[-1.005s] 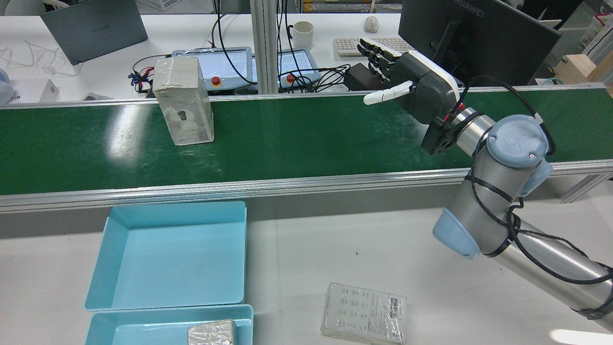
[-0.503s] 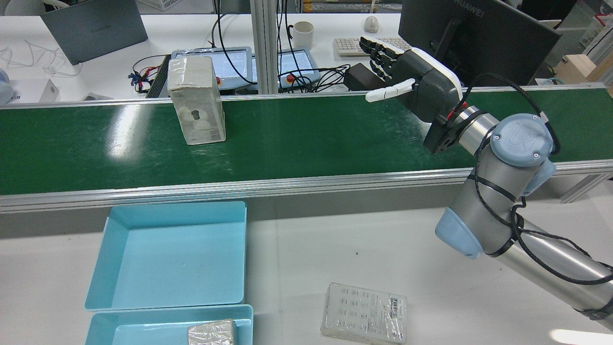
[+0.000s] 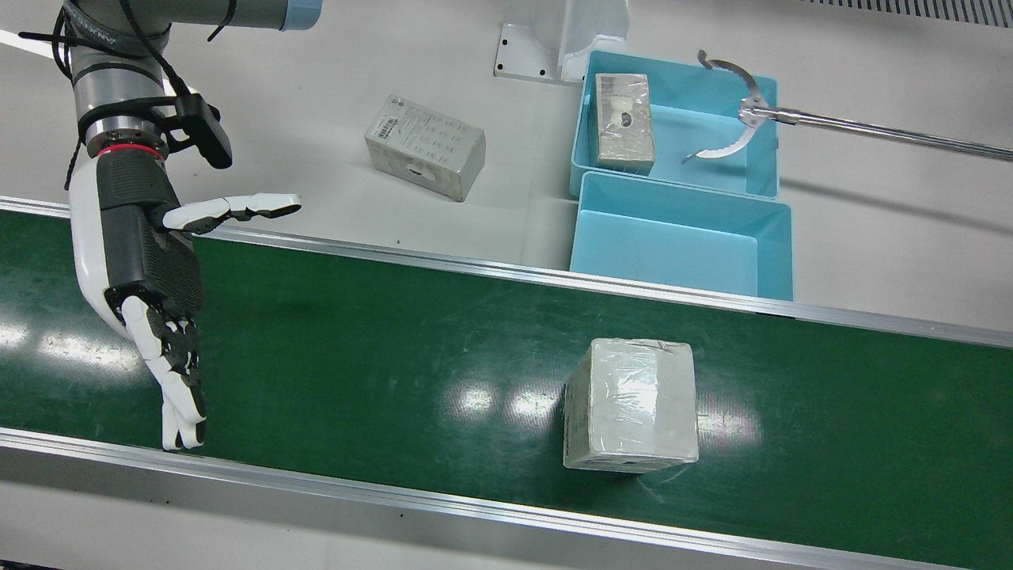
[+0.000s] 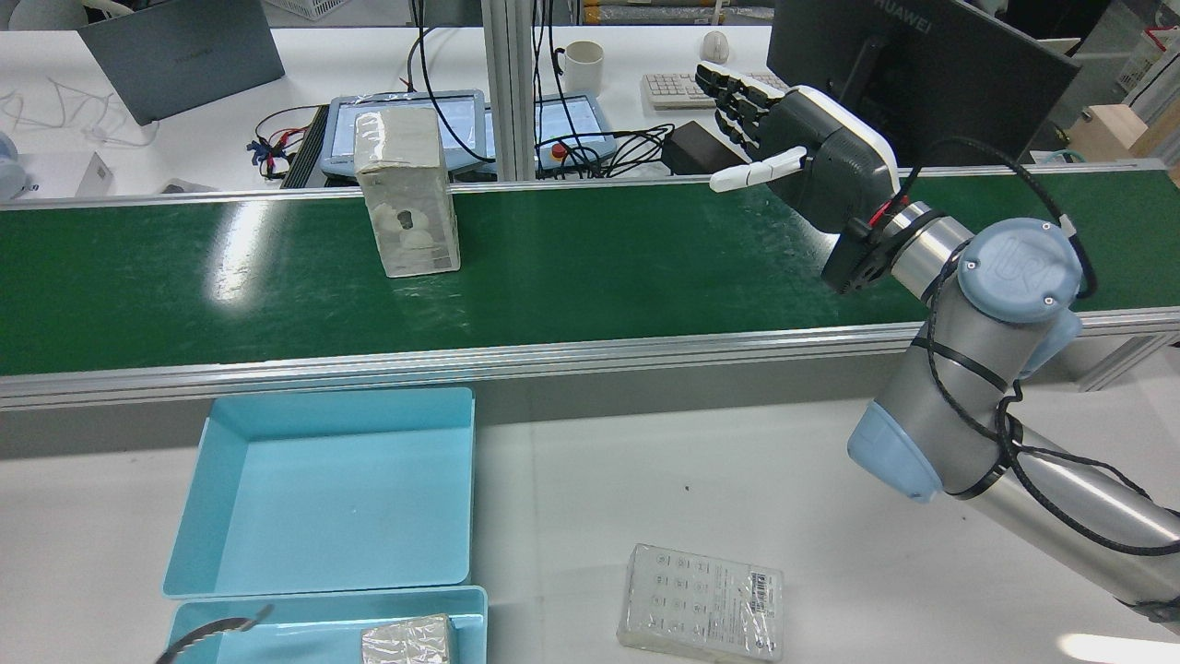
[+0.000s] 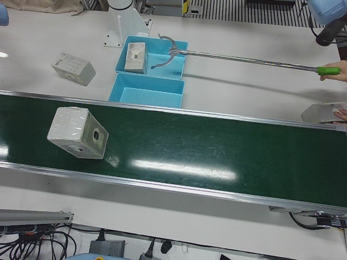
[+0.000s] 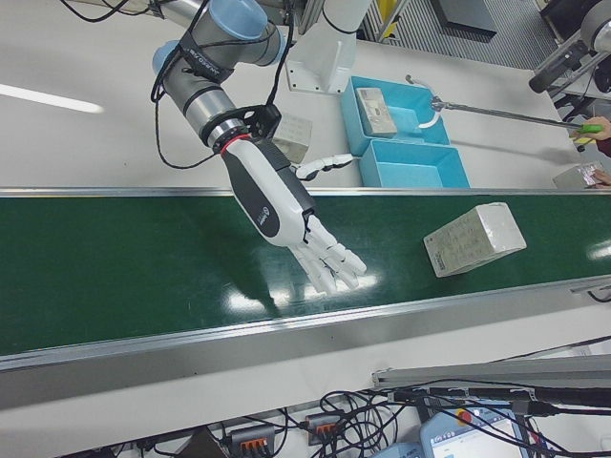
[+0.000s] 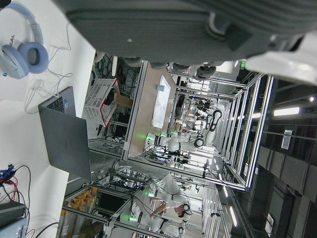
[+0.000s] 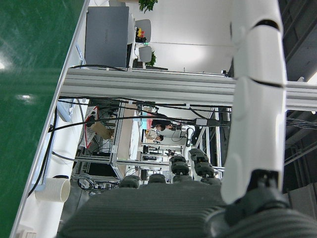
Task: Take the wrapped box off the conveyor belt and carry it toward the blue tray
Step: 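Position the open right hand in the path of the approaching wrapped box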
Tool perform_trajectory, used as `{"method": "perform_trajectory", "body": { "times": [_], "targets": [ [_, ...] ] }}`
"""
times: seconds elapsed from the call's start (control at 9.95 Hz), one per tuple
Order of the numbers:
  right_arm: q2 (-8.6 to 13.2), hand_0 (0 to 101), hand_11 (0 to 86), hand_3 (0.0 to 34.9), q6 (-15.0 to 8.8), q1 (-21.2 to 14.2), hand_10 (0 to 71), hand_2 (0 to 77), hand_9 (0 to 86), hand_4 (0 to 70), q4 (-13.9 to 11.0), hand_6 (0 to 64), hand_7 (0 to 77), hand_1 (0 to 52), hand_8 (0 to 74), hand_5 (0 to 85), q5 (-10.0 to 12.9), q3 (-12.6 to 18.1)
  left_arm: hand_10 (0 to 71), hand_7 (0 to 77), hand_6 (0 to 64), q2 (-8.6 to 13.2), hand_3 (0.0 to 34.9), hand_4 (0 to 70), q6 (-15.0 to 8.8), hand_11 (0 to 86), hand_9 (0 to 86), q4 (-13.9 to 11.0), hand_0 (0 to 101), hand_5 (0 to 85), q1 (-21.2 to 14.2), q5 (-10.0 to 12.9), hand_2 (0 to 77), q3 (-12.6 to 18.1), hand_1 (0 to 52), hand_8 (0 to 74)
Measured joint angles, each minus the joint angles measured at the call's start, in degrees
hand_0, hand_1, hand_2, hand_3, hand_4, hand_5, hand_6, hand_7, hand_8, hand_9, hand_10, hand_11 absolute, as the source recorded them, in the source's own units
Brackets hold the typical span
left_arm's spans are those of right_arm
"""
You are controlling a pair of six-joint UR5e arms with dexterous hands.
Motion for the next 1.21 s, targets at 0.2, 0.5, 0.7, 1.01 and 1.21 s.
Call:
{"method": "perform_trajectory", "body": {
  "times": [0.2,0.5,0.7,1.01,1.21],
  "targets": [
    [-1.0,48,1.1,3.3,0.0,0.0,0.5,10.4,1.1,6.0,0.0,0.0,0.5,15.3,0.0,7.1,0.0,0.6,0.0,0.0,0.0,0.0,0.0,0.0,0.0,0.0,0.0,0.0,0,1.1,0.0,0.0,0.5,0.0,0.0,0.0],
    [-1.1,48,1.6,3.3,0.0,-0.4,0.0,10.9,1.1,5.4,0.1,0.0,2.7,14.2,0.0,7.6,-0.1,0.4,0.0,0.0,0.0,0.0,0.0,0.0,0.0,0.0,0.0,0.0,0,1.1,0.0,0.0,1.1,0.0,0.0,0.0],
    [-0.7,48,1.6,3.4,-0.1,-0.7,0.5,10.9,1.1,5.4,0.0,0.0,0.5,14.2,0.0,7.6,0.0,0.1,0.0,0.0,0.0,0.0,0.0,0.0,0.0,0.0,0.0,0.0,0,1.1,0.0,0.0,0.5,0.0,0.0,0.0],
    [-0.7,48,1.1,3.3,0.1,-0.5,0.5,10.4,1.1,5.4,0.0,0.0,0.5,14.7,0.0,7.6,0.0,0.3,0.0,0.5,0.0,0.0,0.0,0.0,0.0,0.0,0.0,0.0,0,1.1,0.0,0.0,1.1,0.0,0.0,0.0],
    [-0.8,48,1.1,3.3,-0.2,-0.5,0.5,10.4,1.1,5.4,0.0,0.0,2.7,14.7,0.0,7.6,0.1,-0.5,0.0,0.0,0.0,0.0,0.0,0.0,0.0,0.0,0.0,0.0,0,1.1,0.0,0.0,0.5,0.0,0.0,0.0]
  ]
}}
